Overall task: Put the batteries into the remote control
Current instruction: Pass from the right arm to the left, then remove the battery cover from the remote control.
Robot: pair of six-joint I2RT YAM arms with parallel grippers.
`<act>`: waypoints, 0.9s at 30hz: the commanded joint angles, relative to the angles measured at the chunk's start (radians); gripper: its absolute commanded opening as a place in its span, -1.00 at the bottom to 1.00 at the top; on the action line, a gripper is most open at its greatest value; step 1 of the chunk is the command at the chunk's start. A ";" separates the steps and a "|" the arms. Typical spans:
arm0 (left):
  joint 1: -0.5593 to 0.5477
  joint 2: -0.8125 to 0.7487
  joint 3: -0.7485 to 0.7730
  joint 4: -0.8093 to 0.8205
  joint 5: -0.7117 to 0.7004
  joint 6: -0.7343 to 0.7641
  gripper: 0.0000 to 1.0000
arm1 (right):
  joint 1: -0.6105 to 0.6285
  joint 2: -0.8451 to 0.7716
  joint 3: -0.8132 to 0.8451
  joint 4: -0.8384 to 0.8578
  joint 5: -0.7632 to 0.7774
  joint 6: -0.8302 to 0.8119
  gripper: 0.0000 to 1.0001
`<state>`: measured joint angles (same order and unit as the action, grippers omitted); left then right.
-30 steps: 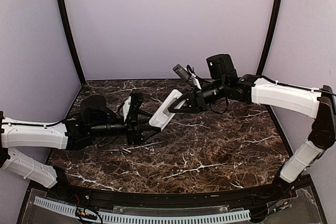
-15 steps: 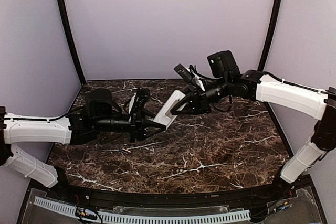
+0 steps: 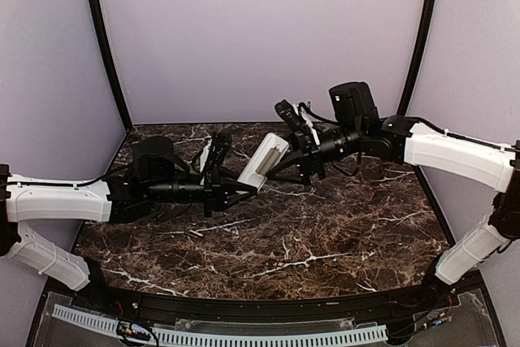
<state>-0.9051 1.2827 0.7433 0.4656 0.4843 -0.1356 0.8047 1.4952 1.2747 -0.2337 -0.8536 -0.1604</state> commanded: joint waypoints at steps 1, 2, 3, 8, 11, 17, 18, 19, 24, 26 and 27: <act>0.003 -0.023 -0.028 0.047 -0.123 -0.076 -1.00 | 0.005 -0.120 -0.146 0.290 0.180 -0.056 0.36; 0.003 -0.025 -0.036 0.044 -0.147 -0.085 -1.00 | 0.006 -0.145 -0.188 0.365 0.200 -0.070 0.38; 0.003 -0.026 -0.039 0.041 -0.158 -0.101 -1.00 | 0.007 -0.162 -0.233 0.443 0.213 -0.082 0.38; 0.003 -0.030 -0.054 0.017 -0.229 -0.122 -1.00 | 0.029 -0.192 -0.353 0.677 0.263 -0.157 0.39; 0.004 -0.032 -0.059 0.020 -0.242 -0.122 -1.00 | 0.041 -0.193 -0.363 0.711 0.294 -0.191 0.37; 0.004 -0.012 -0.054 0.036 -0.243 -0.114 -1.00 | 0.042 -0.204 -0.390 0.765 0.335 -0.209 0.36; 0.003 -0.007 -0.054 0.040 -0.243 -0.114 -1.00 | 0.044 -0.199 -0.387 0.766 0.321 -0.206 0.35; 0.003 -0.005 -0.055 0.042 -0.242 -0.114 -1.00 | 0.047 -0.193 -0.383 0.766 0.314 -0.205 0.35; 0.003 0.006 -0.052 0.046 -0.234 -0.114 -1.00 | 0.052 -0.153 -0.361 0.761 0.317 -0.226 0.32; 0.003 0.003 -0.052 0.046 -0.232 -0.111 -1.00 | 0.053 -0.140 -0.351 0.760 0.328 -0.230 0.32; 0.004 0.002 -0.053 0.046 -0.231 -0.110 -1.00 | 0.053 -0.133 -0.346 0.756 0.334 -0.232 0.32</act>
<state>-0.9031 1.2896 0.6975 0.4919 0.2497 -0.2447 0.8486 1.3315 0.8986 0.4946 -0.5449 -0.3721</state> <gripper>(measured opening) 0.188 0.659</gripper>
